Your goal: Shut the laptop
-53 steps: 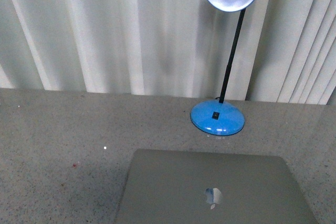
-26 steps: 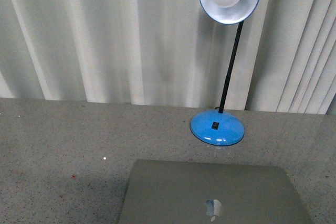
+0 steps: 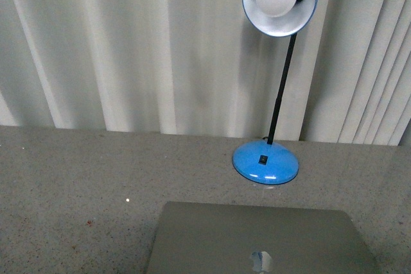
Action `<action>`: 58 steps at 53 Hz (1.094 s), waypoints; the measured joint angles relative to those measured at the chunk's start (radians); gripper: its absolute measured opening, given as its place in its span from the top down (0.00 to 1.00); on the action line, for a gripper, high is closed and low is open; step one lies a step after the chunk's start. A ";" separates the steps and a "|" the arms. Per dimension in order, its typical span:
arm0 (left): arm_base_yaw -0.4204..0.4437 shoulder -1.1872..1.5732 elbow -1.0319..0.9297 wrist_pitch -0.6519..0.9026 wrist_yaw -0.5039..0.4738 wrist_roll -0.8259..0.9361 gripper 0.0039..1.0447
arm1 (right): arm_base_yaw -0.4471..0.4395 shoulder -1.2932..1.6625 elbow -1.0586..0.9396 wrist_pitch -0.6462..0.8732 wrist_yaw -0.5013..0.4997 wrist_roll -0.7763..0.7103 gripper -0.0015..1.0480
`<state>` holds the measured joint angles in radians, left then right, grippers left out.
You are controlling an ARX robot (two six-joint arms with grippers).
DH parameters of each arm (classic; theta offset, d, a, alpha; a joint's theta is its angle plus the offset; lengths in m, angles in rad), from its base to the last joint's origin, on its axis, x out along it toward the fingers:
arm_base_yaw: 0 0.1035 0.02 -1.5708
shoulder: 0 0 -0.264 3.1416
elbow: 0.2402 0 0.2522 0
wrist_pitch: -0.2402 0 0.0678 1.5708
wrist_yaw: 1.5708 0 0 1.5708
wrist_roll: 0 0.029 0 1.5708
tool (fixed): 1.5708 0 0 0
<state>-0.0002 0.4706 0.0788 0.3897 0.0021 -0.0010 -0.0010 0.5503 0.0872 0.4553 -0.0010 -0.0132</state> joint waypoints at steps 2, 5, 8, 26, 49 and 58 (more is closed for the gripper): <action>0.000 -0.019 -0.008 -0.012 -0.001 0.000 0.97 | 0.000 -0.018 -0.007 -0.011 0.000 0.000 0.97; 0.000 -0.039 -0.014 -0.024 -0.002 0.000 0.97 | 0.000 -0.043 -0.016 -0.026 0.000 0.000 0.97; 0.000 -0.064 -0.024 -0.040 -0.002 0.000 0.97 | 0.000 -0.068 -0.024 -0.041 0.000 0.000 0.97; 0.000 -0.173 -0.051 -0.089 -0.002 0.000 0.97 | 0.000 -0.191 -0.081 -0.097 0.000 0.002 0.97; 0.000 -0.308 -0.051 -0.222 -0.002 0.000 0.97 | 0.000 -0.341 -0.081 -0.243 0.000 0.002 0.97; 0.000 -0.463 -0.051 -0.384 -0.002 0.000 0.97 | 0.000 -0.377 -0.081 -0.281 0.000 0.002 0.97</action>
<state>-0.0002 0.0071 0.0280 0.0059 -0.0002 -0.0010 -0.0010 0.1730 0.0059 0.1745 -0.0010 -0.0113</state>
